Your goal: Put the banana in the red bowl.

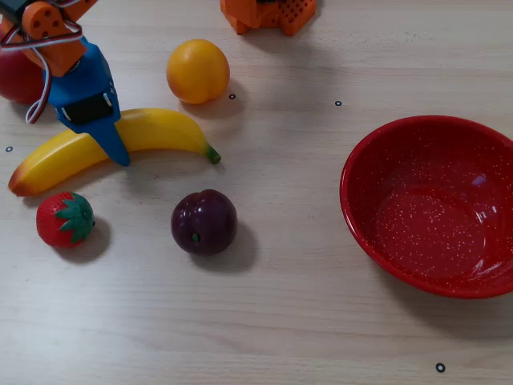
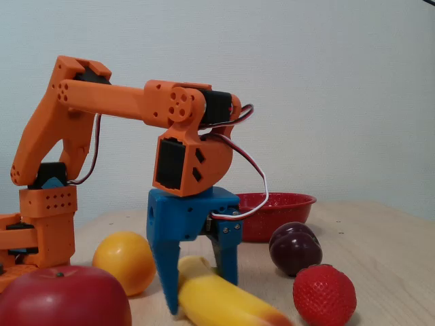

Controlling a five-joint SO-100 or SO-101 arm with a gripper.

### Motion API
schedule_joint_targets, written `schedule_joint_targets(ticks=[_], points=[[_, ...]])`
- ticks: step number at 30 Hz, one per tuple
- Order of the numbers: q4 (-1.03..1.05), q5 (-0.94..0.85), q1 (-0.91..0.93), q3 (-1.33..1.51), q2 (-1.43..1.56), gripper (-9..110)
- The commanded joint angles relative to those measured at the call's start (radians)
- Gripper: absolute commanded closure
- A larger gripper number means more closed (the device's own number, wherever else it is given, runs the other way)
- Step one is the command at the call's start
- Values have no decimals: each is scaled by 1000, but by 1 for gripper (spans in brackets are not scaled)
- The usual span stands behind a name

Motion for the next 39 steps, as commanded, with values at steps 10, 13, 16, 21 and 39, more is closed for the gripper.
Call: schedule_joint_targets(ticks=[10, 13, 16, 21, 39], points=[[222, -210, 67, -255, 121, 101], [281, -239, 77, -258, 202, 101], [279, -290, 103, -225, 328, 101], [281, -337, 169, -173, 512, 101], [69, -785, 983, -193, 618, 101]])
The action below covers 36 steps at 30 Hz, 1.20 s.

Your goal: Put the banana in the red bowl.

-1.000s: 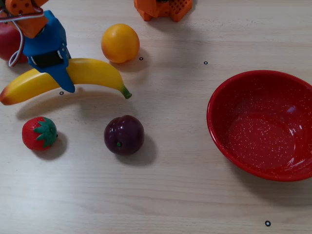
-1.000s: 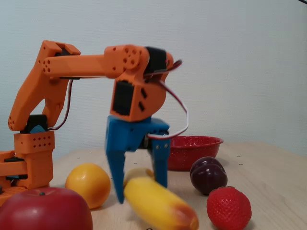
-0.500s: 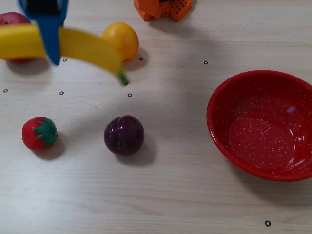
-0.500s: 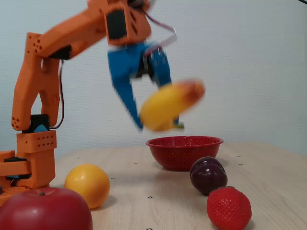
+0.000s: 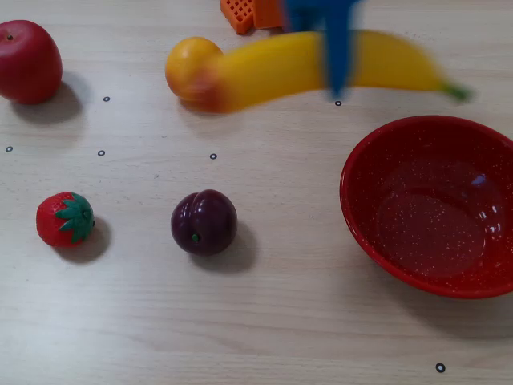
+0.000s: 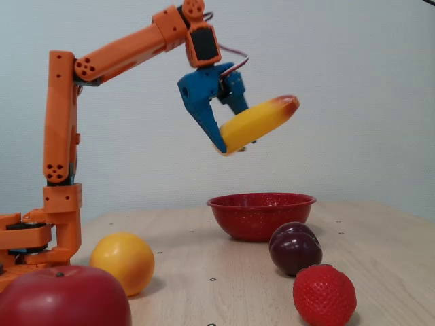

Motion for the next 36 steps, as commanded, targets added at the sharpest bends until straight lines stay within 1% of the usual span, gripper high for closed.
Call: schedule_joint_targets(ticks=[1, 5, 9, 15, 24, 25, 28, 30, 32, 36], points=[[-86, -46, 104, -110, 20, 101], [-98, -78, 215, -213, -100, 101], [-87, -100, 262, -307, -224, 101], [-104, -110, 268, -425, -399, 101], [-164, -69, 241, -439, -529, 101], [-164, -46, 239, -430, -534, 99], [-164, -12, 222, -380, -538, 76], [-160, 6, 212, -365, -540, 64], [-156, 14, 207, -367, -540, 59], [-161, 31, 201, -370, -515, 56]])
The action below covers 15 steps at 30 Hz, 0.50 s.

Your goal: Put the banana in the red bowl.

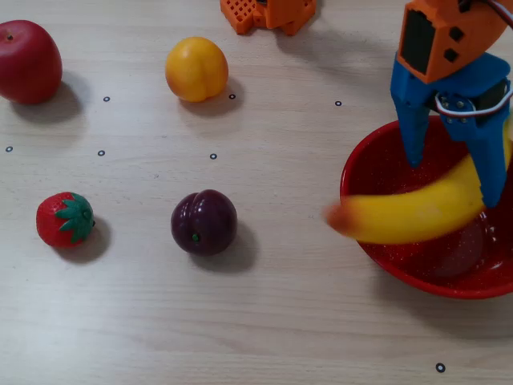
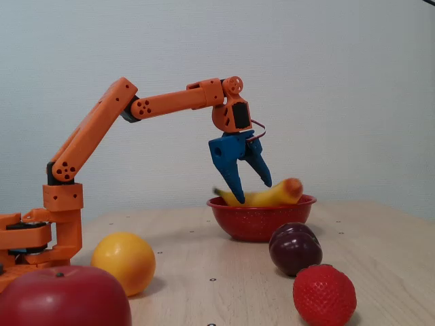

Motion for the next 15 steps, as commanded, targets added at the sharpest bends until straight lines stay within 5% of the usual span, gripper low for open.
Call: schedule_joint_targets(ticks=[1, 8, 10, 12, 15], points=[[-28, 20, -43, -44, 86, 56], [-21, -6, -66, -67, 173, 63], [-15, -14, -72, -67, 216, 74], [-31, -21, -74, -58, 261, 99], [-15, -66, -84, -31, 324, 101]])
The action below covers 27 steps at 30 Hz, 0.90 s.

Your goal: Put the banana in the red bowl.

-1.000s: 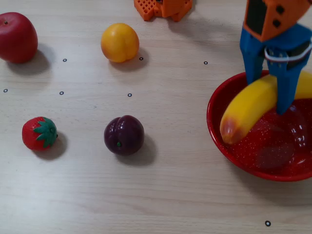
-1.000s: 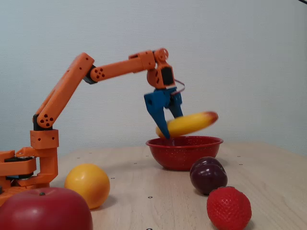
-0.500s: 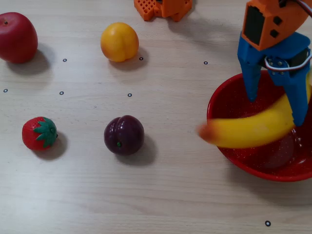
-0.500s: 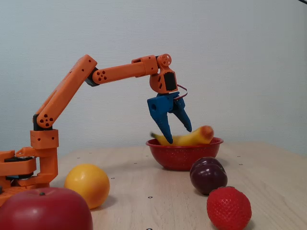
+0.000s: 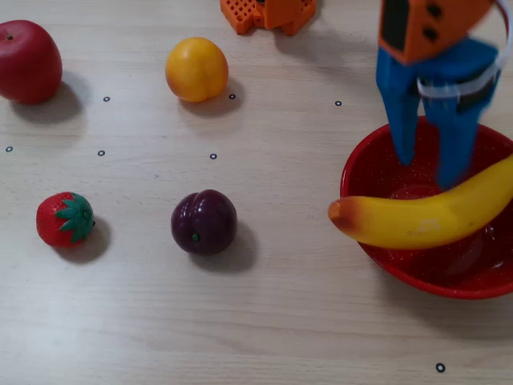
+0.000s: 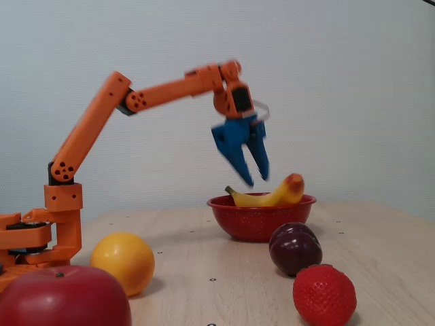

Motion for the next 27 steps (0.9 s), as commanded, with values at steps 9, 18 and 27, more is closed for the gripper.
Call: schedule_joint_targets(ticks=[9, 18, 27], points=[[-17, -207, -89, 190, 486, 101], [28, -302, -238, 571, 942, 101], [78, -365, -337, 927, 1373, 101]])
